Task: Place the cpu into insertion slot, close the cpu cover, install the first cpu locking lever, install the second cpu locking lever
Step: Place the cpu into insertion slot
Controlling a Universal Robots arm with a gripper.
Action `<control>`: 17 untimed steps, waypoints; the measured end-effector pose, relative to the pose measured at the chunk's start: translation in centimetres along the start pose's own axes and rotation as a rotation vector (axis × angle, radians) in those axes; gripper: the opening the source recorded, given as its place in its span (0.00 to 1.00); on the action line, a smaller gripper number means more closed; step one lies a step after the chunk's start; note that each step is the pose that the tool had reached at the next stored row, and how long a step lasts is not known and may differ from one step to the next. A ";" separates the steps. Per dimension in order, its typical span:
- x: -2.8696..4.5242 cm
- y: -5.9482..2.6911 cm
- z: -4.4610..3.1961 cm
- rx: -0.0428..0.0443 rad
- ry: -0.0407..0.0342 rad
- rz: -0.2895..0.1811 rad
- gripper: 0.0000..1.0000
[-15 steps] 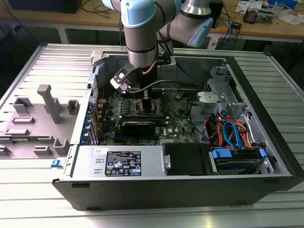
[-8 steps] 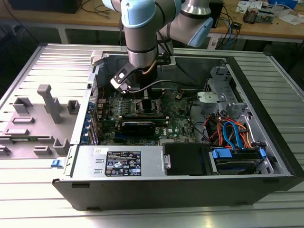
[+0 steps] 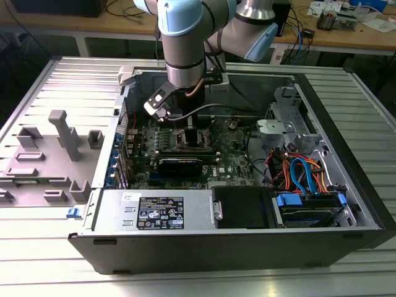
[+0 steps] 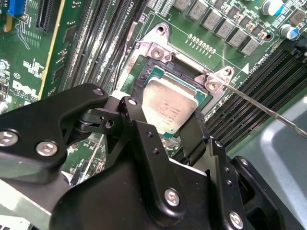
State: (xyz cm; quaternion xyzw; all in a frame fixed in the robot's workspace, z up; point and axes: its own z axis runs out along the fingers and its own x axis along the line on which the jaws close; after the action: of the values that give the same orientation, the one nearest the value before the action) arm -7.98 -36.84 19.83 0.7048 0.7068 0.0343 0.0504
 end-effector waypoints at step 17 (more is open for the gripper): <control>-0.04 -0.04 0.40 0.0003 -0.0012 0.008 0.55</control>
State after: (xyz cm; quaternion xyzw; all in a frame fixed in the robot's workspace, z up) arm -7.97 -36.89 19.43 0.7076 0.7040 0.0339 0.0506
